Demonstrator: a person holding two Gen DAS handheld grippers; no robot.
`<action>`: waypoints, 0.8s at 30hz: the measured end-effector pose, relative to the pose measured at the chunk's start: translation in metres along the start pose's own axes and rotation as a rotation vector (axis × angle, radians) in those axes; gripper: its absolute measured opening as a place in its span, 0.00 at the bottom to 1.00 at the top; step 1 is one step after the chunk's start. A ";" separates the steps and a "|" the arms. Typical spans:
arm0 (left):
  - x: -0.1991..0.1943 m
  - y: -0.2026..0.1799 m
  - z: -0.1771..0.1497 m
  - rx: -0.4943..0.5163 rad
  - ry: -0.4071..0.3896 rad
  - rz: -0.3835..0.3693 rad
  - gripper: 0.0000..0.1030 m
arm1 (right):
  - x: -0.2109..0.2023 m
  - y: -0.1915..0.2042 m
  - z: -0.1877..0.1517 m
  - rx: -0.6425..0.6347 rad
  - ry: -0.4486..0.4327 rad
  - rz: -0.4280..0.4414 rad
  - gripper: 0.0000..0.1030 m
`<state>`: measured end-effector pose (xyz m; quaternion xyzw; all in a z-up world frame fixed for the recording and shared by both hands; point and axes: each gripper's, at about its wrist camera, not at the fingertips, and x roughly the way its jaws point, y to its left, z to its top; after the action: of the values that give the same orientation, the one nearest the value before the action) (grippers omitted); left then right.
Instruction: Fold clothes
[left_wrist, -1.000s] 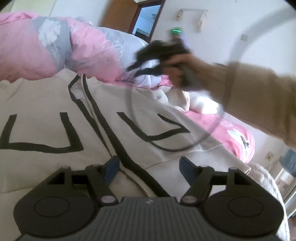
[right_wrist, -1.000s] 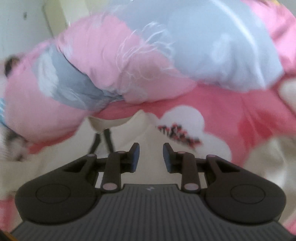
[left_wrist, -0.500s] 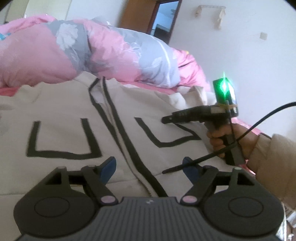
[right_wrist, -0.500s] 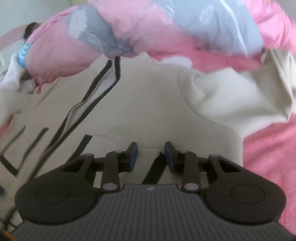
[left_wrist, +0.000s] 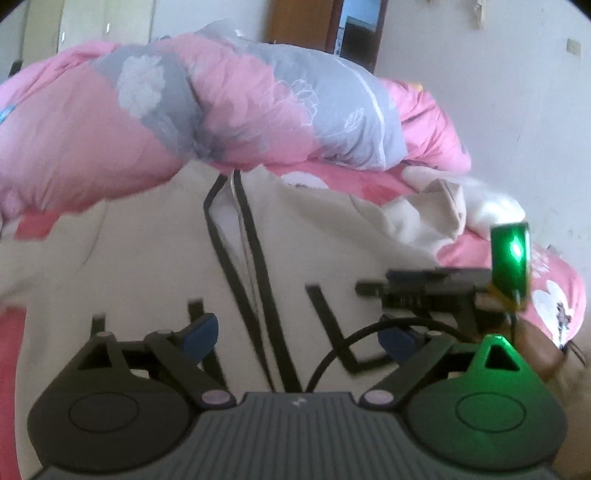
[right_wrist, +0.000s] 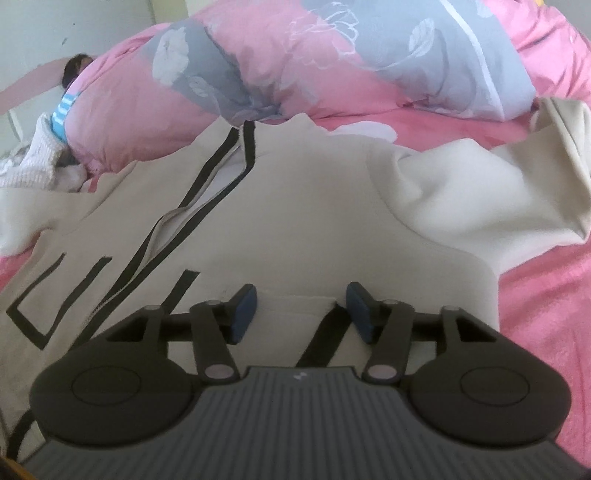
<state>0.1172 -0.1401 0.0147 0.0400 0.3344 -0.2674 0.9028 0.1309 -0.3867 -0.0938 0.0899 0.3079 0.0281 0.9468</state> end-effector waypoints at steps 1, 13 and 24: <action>0.006 -0.003 0.006 0.014 -0.006 -0.001 0.92 | 0.000 0.001 0.000 -0.007 0.001 -0.002 0.56; 0.106 -0.007 -0.001 -0.040 0.019 -0.043 0.94 | 0.000 -0.004 -0.001 0.027 -0.005 0.021 0.58; 0.128 0.001 -0.025 -0.035 0.030 -0.065 0.98 | -0.005 -0.011 0.000 0.087 -0.019 0.048 0.59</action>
<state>0.1841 -0.1918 -0.0849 0.0173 0.3535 -0.2901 0.8891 0.1273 -0.3984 -0.0931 0.1386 0.2975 0.0364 0.9439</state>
